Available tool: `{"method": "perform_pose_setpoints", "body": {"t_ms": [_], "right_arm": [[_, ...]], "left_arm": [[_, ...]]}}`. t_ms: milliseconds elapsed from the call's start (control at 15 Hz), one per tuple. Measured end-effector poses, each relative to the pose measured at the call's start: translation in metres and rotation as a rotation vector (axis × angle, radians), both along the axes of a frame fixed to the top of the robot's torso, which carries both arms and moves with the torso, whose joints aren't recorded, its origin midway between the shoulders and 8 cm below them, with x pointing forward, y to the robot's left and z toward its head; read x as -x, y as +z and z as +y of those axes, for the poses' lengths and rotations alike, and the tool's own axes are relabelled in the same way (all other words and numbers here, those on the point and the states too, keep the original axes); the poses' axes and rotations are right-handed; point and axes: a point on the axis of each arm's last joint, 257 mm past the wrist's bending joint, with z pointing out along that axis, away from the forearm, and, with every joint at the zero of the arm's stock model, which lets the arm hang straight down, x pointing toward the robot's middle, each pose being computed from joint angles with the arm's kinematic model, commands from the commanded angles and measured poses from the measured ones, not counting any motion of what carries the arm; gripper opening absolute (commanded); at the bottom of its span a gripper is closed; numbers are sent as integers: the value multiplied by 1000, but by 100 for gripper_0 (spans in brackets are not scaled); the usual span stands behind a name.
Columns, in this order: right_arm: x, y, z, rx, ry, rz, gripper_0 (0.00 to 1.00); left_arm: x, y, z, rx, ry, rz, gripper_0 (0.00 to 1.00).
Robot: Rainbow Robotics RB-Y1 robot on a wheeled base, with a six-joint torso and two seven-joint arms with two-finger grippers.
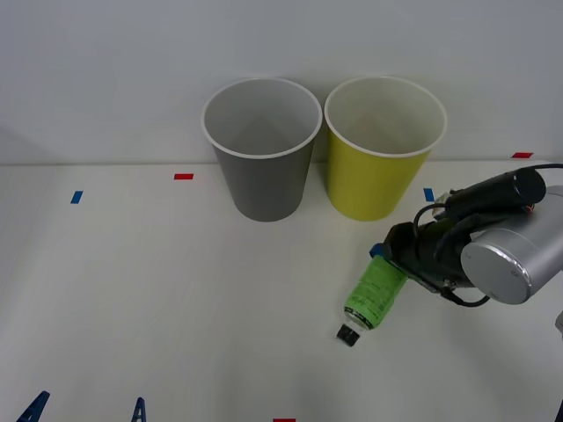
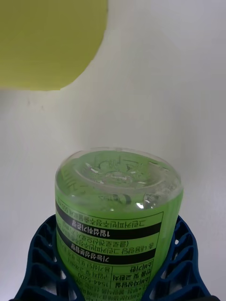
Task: Put cans in the gray bin and PET bottles in the light green bin.
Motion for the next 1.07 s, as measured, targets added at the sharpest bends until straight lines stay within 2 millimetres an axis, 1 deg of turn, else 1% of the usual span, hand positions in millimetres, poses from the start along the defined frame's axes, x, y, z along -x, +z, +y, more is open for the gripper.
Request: {"method": "perform_pose_setpoints", "body": {"t_ms": [133,333,600,733,1067], "right_arm": [[-3,13,-2,61,107,-82,0],[-4,41,-9,117,210,-214,0],[1,71,-22,179,275,-358,0],[3,85,-27,231,309,-430,0],[7,129,-37,377,359,-621,0]], "left_arm": [[0,0,0,0,0,0,100],[0,0,0,0,0,0,100],[0,0,0,0,0,0,100],[0,0,0,0,0,0,100],[0,0,0,0,0,0,100]]}}
